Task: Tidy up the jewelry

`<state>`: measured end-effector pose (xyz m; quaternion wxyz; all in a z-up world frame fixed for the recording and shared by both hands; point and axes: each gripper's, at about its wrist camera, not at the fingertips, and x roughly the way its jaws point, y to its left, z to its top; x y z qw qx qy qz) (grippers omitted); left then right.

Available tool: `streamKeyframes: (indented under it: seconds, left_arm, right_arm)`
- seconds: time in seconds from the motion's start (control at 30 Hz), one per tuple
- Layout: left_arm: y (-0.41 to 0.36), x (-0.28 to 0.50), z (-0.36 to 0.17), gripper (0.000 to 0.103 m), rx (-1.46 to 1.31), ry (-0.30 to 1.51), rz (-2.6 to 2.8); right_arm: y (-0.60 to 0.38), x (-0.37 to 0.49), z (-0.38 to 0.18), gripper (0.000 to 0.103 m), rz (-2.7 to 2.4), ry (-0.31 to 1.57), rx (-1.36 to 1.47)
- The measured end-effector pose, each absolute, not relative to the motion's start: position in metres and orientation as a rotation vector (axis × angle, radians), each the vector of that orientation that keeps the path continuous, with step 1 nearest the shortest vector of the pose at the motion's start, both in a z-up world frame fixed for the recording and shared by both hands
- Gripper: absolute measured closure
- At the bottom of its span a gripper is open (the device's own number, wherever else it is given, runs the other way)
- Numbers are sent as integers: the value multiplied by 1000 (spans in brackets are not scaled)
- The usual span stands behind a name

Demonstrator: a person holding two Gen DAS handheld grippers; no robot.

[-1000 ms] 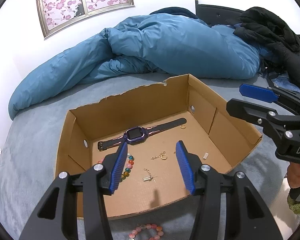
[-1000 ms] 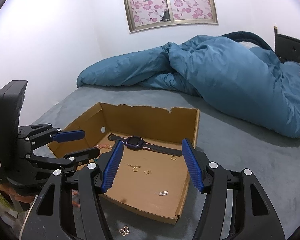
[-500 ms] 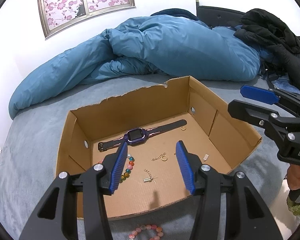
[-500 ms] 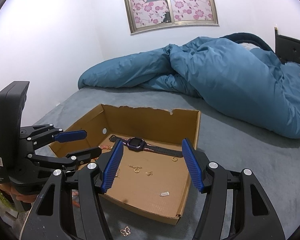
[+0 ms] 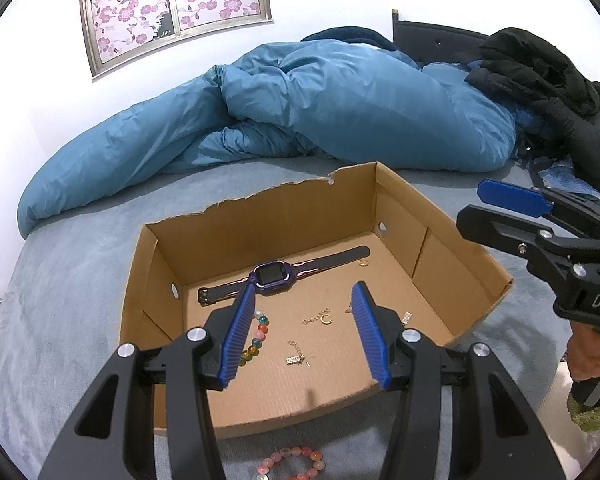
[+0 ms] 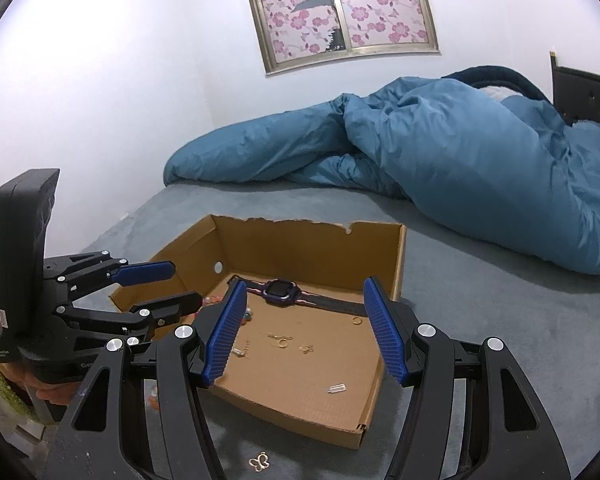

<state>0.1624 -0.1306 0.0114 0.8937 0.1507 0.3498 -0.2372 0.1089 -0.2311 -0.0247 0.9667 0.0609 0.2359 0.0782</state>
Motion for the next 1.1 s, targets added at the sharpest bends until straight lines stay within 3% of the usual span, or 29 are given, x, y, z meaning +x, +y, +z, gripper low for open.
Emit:
streamKeyframes:
  seconds: [0.23,0.7,1.1]
  left_arm:
    - [-116,141,16,54,293,723,-530]
    - [-51,86,3,29,225,765,-532]
    - [-44,67,-52,27,317,816,-548]
  right_arm:
    - [-226,89,-21,35,200,450,123]
    - [-231,22,-39,34,246,509,66]
    - [-223,22,-93,34,261,703,58]
